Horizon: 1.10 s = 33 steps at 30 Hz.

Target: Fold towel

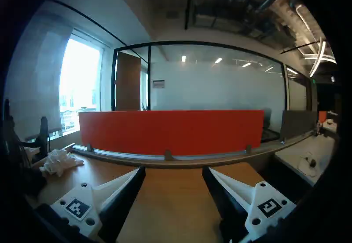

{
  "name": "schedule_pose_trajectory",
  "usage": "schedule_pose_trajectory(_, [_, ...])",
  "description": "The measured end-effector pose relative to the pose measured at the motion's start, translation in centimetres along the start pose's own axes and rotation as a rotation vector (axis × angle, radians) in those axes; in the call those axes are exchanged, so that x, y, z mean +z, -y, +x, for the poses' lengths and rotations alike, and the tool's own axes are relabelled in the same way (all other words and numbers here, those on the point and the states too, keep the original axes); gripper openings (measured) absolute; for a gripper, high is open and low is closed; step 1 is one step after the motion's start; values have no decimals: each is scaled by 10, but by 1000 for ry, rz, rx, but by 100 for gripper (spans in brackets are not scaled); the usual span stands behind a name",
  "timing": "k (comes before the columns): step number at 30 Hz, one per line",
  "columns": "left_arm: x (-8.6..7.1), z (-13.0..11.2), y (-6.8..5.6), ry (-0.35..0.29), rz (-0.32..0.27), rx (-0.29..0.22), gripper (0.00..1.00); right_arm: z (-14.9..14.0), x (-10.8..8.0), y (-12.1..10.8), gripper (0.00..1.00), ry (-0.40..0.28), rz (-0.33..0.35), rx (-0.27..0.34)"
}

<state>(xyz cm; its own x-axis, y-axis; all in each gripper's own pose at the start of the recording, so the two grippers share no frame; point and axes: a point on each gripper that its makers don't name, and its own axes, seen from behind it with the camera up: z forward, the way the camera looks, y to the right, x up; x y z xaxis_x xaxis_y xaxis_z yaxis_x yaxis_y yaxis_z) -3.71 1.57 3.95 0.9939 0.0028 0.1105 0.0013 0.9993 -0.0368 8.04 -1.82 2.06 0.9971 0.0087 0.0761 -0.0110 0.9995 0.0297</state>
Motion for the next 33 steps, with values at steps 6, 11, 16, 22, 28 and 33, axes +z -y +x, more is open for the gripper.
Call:
schedule_pose_trajectory(6, [1, 10, -5, -32, -10, -1, 93, 3, -2, 3, 100, 4, 0, -7])
schedule_pose_trajectory(11, [-1, 12, -11, -43, -25, 4, 93, 11, -5, 11, 100, 6, 15, -6])
schedule_pose_trajectory(16, [-5, 13, -12, -61, -19, 42, 93, 20, -8, 16, 100, 3, 19, 25])
schedule_pose_trajectory(22, [-8, 9, -14, -83, -15, 77, 93, 22, -10, 18, 100, 5, -1, 33])
schedule_pose_trajectory(28, [-10, -3, -14, -90, -12, 75, 93, 25, -11, 27, 100, 8, -3, 40])
schedule_pose_trajectory(33, [-12, -19, -12, -93, -8, 50, 93, 26, -11, 34, 100, 2, 3, 40])
